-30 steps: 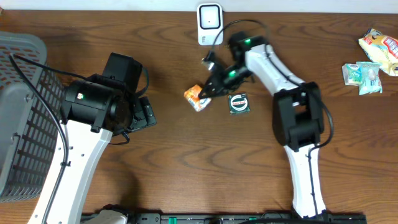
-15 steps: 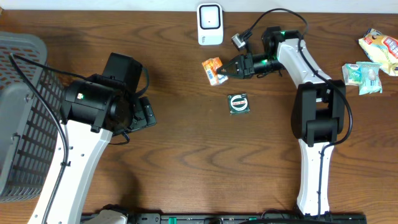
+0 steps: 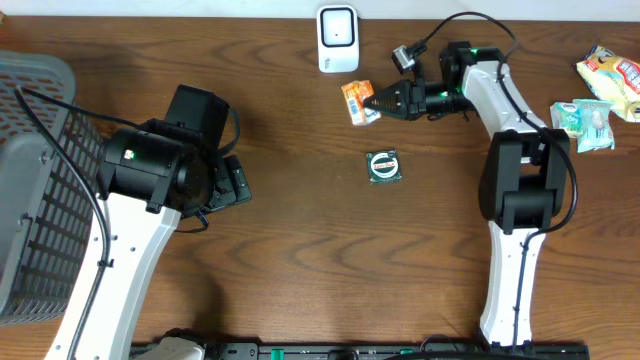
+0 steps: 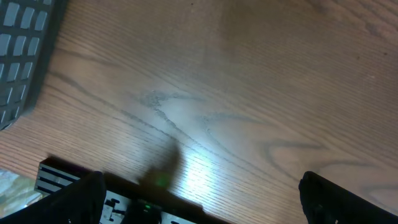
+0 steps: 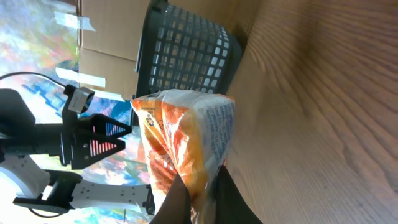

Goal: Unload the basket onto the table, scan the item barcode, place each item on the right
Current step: 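Lift the orange Kleenex pack and carry it right, rotating it, then hold the orange Kleenex pack up in front of the scanner, right gripper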

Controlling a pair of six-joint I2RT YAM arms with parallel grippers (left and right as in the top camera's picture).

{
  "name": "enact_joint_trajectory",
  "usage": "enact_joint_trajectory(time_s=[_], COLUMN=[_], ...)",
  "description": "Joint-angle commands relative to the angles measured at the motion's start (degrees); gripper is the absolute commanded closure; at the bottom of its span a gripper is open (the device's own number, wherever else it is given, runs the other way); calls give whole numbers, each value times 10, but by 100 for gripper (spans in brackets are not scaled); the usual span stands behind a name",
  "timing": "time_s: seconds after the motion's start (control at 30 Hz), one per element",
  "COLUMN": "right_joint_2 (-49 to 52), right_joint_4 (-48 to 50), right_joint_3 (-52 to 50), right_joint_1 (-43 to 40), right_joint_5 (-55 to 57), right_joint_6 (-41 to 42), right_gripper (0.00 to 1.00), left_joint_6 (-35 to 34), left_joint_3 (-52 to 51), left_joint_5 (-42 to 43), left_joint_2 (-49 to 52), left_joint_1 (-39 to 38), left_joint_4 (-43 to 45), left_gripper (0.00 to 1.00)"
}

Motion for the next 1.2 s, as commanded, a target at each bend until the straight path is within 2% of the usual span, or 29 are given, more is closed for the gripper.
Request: enact_joint_trajectory(time_s=[0.0,1.17], right_joint_2=[-19,-19], right_joint_4=[1,1], right_joint_3=[-4,-4], right_joint_1=[1,6], right_joint_5=[-24,-3], right_joint_6=[-10,-17], right_gripper=[99,99], left_joint_6=[-5,-5], left_joint_3=[3,3], left_joint_5=[-2,-2], left_joint_2=[-3,-3], left_joint_1=[2,2], left_joint_4=[-2,-2], left_gripper=[2,2])
